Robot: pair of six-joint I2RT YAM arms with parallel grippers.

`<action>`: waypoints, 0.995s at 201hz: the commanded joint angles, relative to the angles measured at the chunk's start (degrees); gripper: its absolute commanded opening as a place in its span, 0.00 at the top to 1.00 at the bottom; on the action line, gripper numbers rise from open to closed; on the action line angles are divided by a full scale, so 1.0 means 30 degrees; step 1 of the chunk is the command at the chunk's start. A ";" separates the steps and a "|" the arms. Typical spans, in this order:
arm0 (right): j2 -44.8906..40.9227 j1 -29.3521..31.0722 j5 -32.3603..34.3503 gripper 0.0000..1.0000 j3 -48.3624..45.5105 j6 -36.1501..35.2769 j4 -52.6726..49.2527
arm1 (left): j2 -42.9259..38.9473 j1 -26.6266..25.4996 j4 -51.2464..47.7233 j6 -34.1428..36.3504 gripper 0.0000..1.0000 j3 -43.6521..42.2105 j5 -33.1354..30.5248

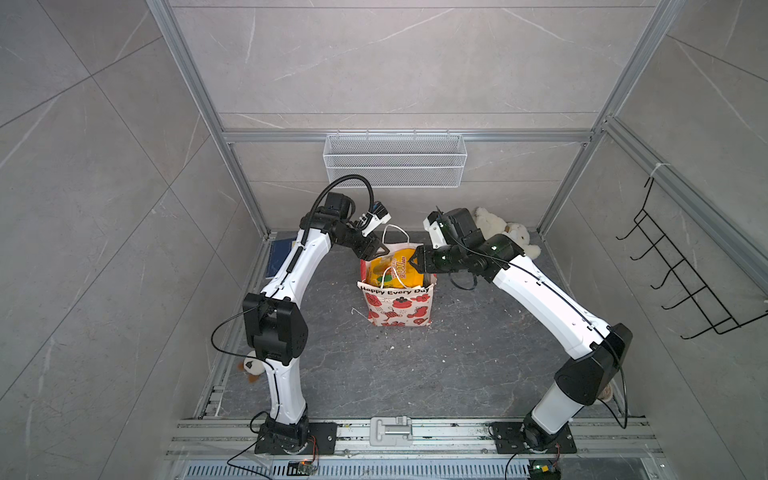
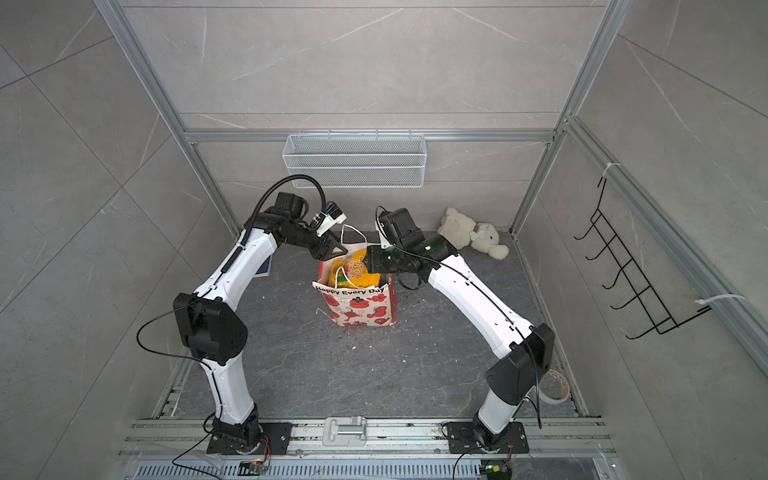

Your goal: Take the snacks out of the paper bag

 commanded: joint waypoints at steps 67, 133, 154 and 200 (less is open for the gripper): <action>0.0991 0.0351 0.1631 0.45 0.1154 0.0561 -0.1742 | 0.0377 -0.0633 -0.0520 0.1004 0.87 0.1339 0.0695; 0.1836 0.0441 0.2494 0.41 0.1994 0.1080 -0.3058 | -0.0437 -0.0917 0.0141 0.0212 1.00 0.1303 0.0016; 0.2034 0.0441 0.2557 0.39 0.1918 0.1254 -0.3061 | -0.0913 -0.1034 0.0720 -0.0207 1.00 0.1025 -0.0213; 0.2412 0.0457 0.2450 0.35 0.2323 0.1632 -0.3318 | -0.2045 -0.1211 0.1957 -0.1177 1.00 0.0190 -0.0313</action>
